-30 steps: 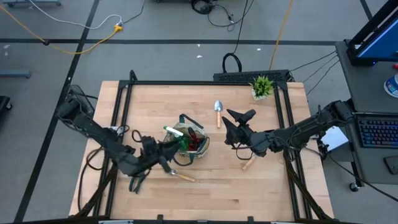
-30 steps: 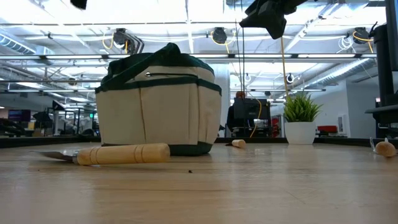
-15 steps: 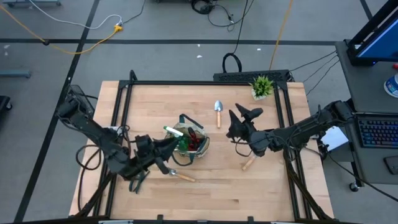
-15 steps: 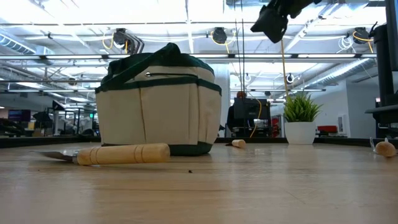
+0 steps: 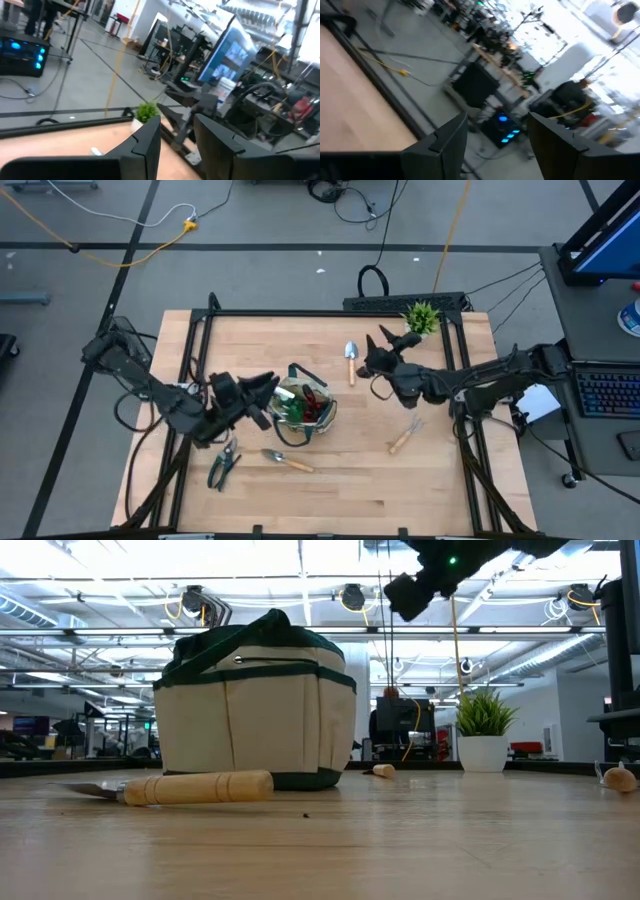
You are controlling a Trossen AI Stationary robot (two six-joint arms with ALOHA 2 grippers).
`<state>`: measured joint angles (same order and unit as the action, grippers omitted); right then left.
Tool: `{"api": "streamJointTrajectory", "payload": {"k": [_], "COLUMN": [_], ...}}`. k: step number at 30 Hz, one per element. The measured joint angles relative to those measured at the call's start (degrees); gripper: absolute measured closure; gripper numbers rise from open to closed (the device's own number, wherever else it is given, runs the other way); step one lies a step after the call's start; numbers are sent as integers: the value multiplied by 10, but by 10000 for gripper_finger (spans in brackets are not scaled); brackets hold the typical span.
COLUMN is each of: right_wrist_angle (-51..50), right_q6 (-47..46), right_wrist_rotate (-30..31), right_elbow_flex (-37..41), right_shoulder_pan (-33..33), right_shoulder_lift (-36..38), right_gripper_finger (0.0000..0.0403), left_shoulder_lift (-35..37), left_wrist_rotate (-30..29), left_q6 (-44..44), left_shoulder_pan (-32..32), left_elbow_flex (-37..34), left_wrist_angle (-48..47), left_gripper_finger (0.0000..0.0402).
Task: Pick & Place Garden tools in Gardening bag
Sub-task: Put the brown trowel into the gardening bag
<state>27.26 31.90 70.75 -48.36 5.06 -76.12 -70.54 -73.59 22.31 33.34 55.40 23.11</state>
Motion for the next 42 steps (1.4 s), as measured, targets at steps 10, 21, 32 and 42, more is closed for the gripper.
{"api": "streamJointTrajectory", "payload": {"k": [10,21,32,42], "right_wrist_angle": [-166,-413,-464,-461], "right_q6": [-294,-577,-711,-733], "right_wrist_rotate": [-199,-460,-621,-658], "right_elbow_flex": [0,-41,-62,-67], "right_shoulder_pan": [-76,-179,-240,-242], "right_shoulder_lift": [0,0,-14,-85], "right_gripper_finger": [206,206,206,206], "left_shoulder_lift": [82,134,137,137], "left_wrist_rotate": [105,204,306,381], "left_q6": [124,109,88,62], "left_shoulder_pan": [-92,-202,-300,-367], "left_elbow_flex": [0,0,0,0], "left_wrist_angle": [-245,-354,-423,-447], "left_gripper_finger": [279,279,279,279]}}
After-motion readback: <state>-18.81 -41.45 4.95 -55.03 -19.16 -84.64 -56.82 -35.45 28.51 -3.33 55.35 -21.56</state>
